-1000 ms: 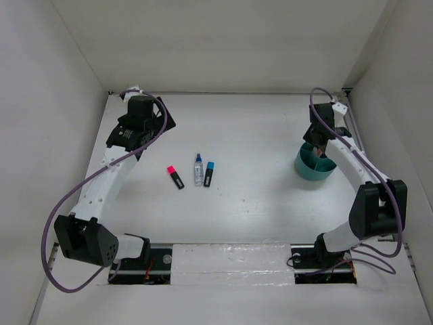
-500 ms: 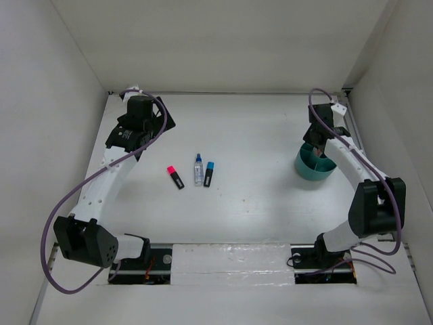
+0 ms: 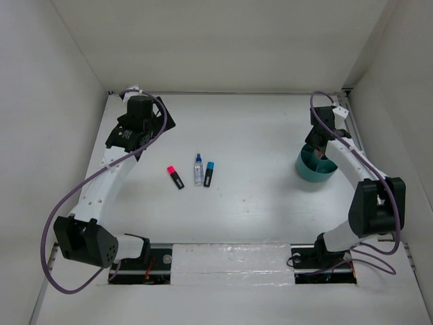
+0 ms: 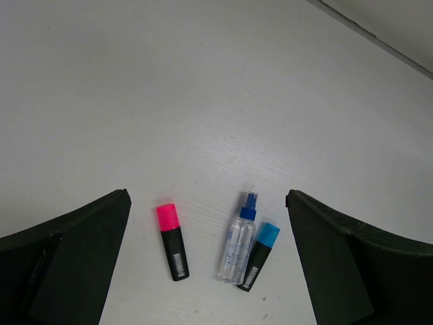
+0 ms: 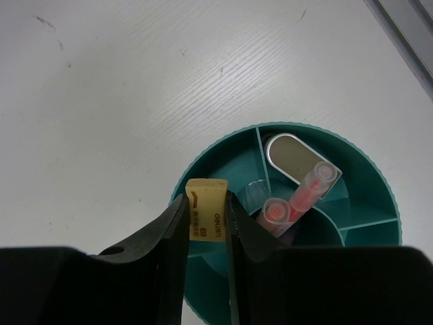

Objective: Sort the stationery into containers
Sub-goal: Place the stationery in the storage box.

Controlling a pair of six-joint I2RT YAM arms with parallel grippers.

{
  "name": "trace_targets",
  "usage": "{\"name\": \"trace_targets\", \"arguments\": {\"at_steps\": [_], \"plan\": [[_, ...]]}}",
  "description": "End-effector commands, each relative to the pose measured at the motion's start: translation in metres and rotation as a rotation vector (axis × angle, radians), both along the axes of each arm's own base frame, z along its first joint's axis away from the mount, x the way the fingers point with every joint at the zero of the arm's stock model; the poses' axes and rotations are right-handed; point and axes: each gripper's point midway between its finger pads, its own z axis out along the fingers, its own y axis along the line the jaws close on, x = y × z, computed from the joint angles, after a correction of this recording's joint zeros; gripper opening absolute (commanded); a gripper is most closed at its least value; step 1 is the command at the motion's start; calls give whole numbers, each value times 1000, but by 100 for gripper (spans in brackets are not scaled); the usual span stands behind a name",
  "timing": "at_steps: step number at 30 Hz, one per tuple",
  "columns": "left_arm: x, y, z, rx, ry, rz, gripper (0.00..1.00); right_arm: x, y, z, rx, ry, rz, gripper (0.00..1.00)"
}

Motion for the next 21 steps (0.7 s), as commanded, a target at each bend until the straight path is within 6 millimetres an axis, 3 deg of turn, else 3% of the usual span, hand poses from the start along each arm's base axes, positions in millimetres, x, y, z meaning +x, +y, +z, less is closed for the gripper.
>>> {"name": "trace_targets", "arguments": {"at_steps": [1,11,21], "plan": [[-3,3,15,4,-51,4,100,-1,-7,5,-10,-21,-10,3],[-3,3,15,4,-51,4,100,1,-9,6,-9,-26,-7,15],[-3,3,15,4,-51,4,100,0,-6,9,0,-40,12,22]]}}
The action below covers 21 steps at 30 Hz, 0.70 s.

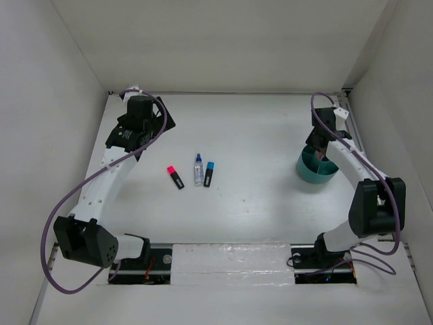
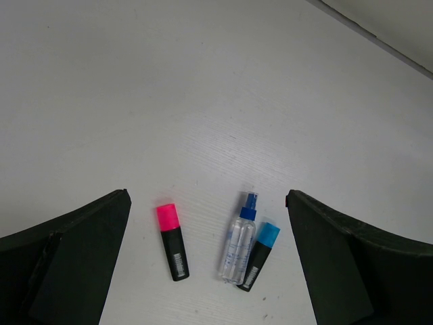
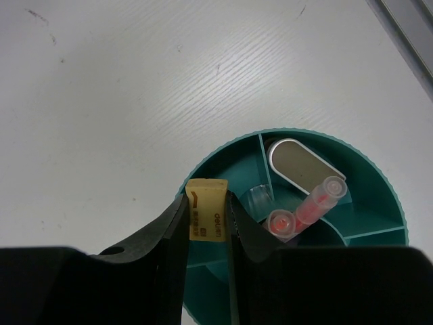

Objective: Sort the stationery into containers
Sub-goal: Place the stationery in the storage box.

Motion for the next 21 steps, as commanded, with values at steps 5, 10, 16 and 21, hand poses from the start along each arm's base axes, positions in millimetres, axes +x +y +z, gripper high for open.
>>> {"name": "trace_targets", "arguments": {"at_steps": [5,10,16,21], "plan": [[-3,3,15,4,-51,4,100,-1,-1,11,-1,-43,16,27],[-3,3,15,4,-51,4,100,-1,-1,15,0,-52,16,30],[-3,3,15,4,-51,4,100,-1,0,14,-1,-48,30,36],[-3,5,15,9,-52,11,100,-1,0,14,-1,-48,30,44]]}}
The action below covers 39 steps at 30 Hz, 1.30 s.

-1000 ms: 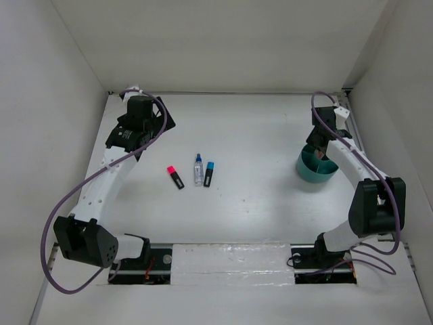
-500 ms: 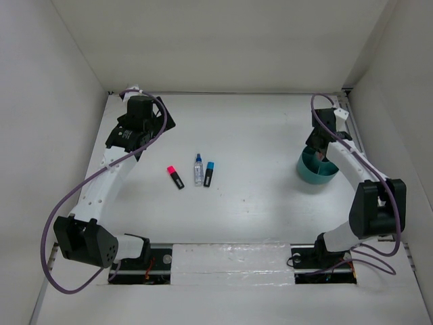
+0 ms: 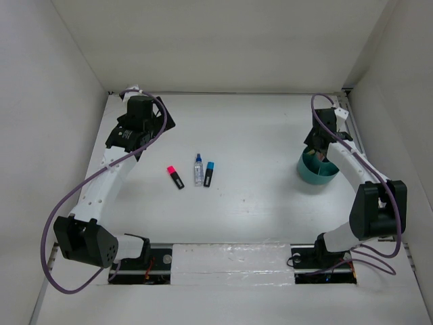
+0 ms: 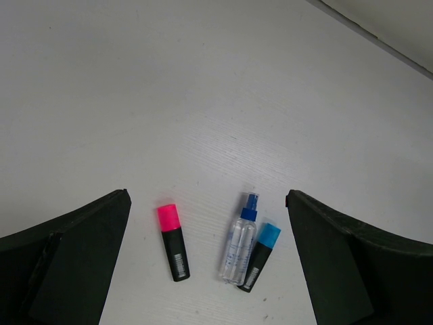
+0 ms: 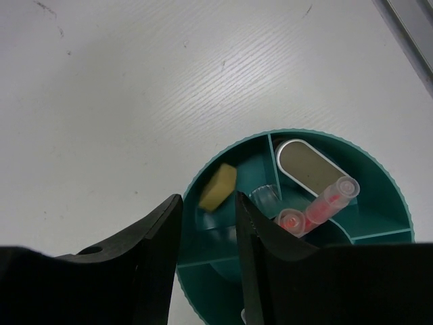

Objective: Sort the stationery into containers
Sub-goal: Place the stationery in the storage box, then pick up the pen from the center of the board.

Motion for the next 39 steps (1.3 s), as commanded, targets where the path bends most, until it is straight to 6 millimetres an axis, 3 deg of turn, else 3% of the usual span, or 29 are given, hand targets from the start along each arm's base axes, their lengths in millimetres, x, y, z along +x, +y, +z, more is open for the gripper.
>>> {"name": "trace_targets", "arguments": {"at_steps": [1,9,13,18,19,21,24,25,28,29,30,32,33,34,36,37,39], "plan": [[-3,4,15,6,-51,8,100,1,-3,13,-6,-42,1,44],[-3,4,15,6,-51,8,100,3,1,17,9,-59,15,44],[-3,4,9,11,-32,8,100,18,6,43,14,-114,58,44],[-3,9,5,25,-18,38,100,35,30,78,-14,-152,153,44],[-2,9,5,17,-19,44,100,41,40,94,-10,-190,174,44],[-1,15,4,33,-16,82,100,41,53,98,-17,-177,221,45],[-2,16,5,15,-2,111,100,34,86,113,-6,-208,299,45],[0,15,6,7,-3,116,100,27,115,116,8,-217,373,45],[0,15,1,4,13,122,100,8,159,119,3,-246,459,45],[0,15,1,4,13,122,100,-6,190,114,3,-239,522,45],[1,14,5,-7,3,128,100,-12,204,112,-1,-244,550,45],[1,18,5,-7,9,161,100,-22,219,100,-38,-223,524,53],[0,22,2,6,24,186,100,-35,242,91,-60,-194,557,55],[0,23,4,6,24,187,100,-40,249,89,-61,-192,531,59],[0,28,1,13,29,229,100,-49,270,78,-30,-186,518,80],[0,30,1,20,27,238,100,-46,283,66,0,-165,537,87],[0,33,2,25,20,260,100,-43,309,53,66,-138,604,90]]}}
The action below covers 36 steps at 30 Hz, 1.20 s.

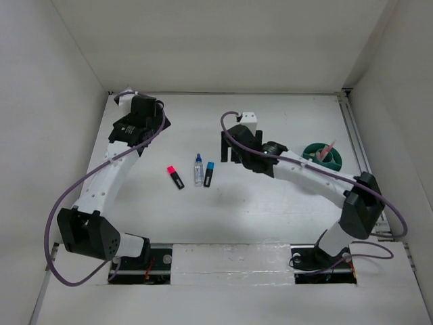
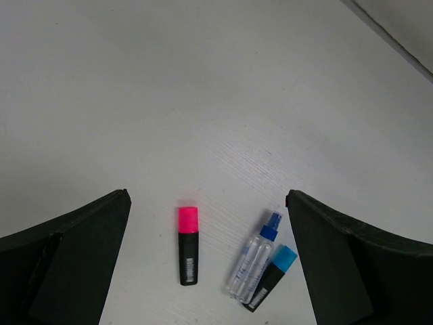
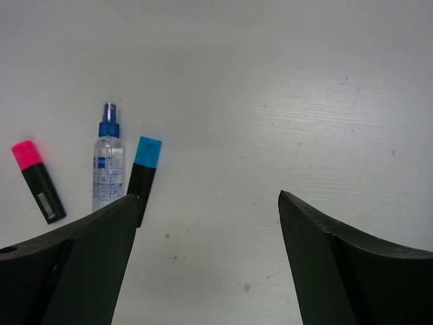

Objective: Sort the stationery into containers
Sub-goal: Pick up the pen from the center of the board.

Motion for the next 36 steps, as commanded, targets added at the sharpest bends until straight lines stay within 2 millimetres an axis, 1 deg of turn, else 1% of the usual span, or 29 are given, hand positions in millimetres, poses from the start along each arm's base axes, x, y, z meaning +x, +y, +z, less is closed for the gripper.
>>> {"name": "trace_targets", "arguments": {"at_steps": [1,2,3,4,5,6,7,8,9,10,11,12,13,14,15,18,19,20,21,22,24,25,29,32,33,36], "plan": [[-2,14,16,25,-30,82,100,17,23,-1,84,7,-47,90],[-1,15,13,27,-26,96,100,20,27,-18,52,41,-54,91],[-1,17,8,39,-5,103,100,21,33,-20,43,33,-63,94],[-2,17,10,40,-3,103,100,23,43,-12,44,21,-56,94],[-1,18,6,49,6,109,100,24,48,-16,36,29,-64,94],[0,18,5,52,16,109,100,26,51,-37,-15,68,-65,94],[0,18,5,52,16,109,100,25,59,-42,-22,82,-63,94],[0,18,5,59,19,103,100,33,67,-31,-5,70,-84,93],[1,18,2,62,28,103,100,31,66,-58,-53,131,-112,93],[1,16,2,56,29,96,100,38,73,-50,-37,118,-126,90],[1,17,1,62,32,91,100,39,76,-55,-47,133,-121,88],[1,17,1,63,32,91,100,41,79,-68,-56,146,-129,88],[1,17,1,63,32,91,100,42,82,-71,-54,155,-123,87],[1,17,1,63,32,91,100,42,83,-71,-44,156,-131,87],[0,17,1,69,35,85,100,42,83,-78,-47,165,-139,85],[0,15,1,63,36,79,100,39,84,-89,-33,183,-146,83],[-1,16,5,60,26,79,100,40,80,-96,-33,194,-150,80],[-1,14,4,53,28,71,100,41,82,-95,-24,188,-149,80],[-1,14,4,53,28,71,100,40,84,-103,-30,204,-143,78],[-1,14,4,53,28,71,100,40,84,-103,-30,204,-143,77],[-2,14,7,51,19,71,100,38,87,-114,-36,228,-133,75],[-2,15,7,57,22,66,100,38,87,-114,-36,228,-133,73],[-2,15,7,57,22,66,100,35,92,-130,-38,262,-116,69],[-2,15,7,57,22,66,100,33,100,-136,-35,269,-102,69],[-2,15,7,57,22,66,100,33,99,-141,-44,275,-103,69],[-2,13,7,51,23,59,100,33,102,-146,-41,282,-98,69]]}}
